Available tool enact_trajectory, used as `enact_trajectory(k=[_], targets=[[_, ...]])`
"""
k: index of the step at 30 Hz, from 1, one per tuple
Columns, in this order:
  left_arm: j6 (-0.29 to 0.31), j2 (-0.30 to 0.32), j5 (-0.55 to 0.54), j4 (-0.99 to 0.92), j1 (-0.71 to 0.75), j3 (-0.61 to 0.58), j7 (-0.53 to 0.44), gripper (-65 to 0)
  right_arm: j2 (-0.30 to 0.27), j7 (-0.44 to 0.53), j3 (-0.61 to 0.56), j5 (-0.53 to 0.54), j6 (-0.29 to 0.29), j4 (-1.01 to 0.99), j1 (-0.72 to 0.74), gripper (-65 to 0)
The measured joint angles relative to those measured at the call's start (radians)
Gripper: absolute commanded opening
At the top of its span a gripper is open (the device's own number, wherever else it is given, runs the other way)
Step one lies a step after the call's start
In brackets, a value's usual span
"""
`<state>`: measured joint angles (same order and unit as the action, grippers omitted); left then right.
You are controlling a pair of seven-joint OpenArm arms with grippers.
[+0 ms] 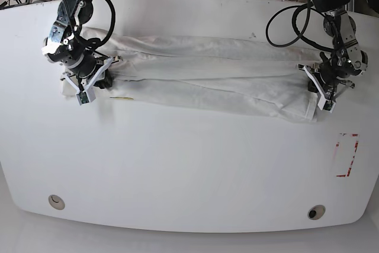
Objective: Fold the T-shirt properly
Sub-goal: 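Drag the pinched fabric with the right gripper away from the left gripper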
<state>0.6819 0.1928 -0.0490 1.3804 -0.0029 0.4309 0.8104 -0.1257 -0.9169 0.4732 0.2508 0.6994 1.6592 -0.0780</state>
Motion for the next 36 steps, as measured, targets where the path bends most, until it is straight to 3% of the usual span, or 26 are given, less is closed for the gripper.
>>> enact_trajectory(k=[4,9,15,17,36], targets=[[0.0,0.0,-0.001,0.0,0.0,0.0,0.0,-65.0,-0.014,0.0,0.002,0.0,0.0,0.0,0.0,-58.8],[0.0,0.0,-0.001,0.0,0.0,0.0,0.0,-65.0,-0.016,0.0,0.007,0.0,0.0,0.0,0.002,-41.7],[0.0,0.0,-0.001,0.0,0.0,0.0,0.0,-65.0,-0.01,0.004,0.093,0.004,0.0,0.002,0.003,-18.7],[0.0,0.0,0.0,0.0,0.0,0.0,0.0,-65.0,-0.013,0.003,0.111,0.0,0.0,0.002,0.002,-15.5],[0.0,0.0,-0.001,0.0,0.0,0.0,0.0,-65.0,-0.013,0.0,0.285,-0.003,0.0,0.195,-0.023,-16.3]])
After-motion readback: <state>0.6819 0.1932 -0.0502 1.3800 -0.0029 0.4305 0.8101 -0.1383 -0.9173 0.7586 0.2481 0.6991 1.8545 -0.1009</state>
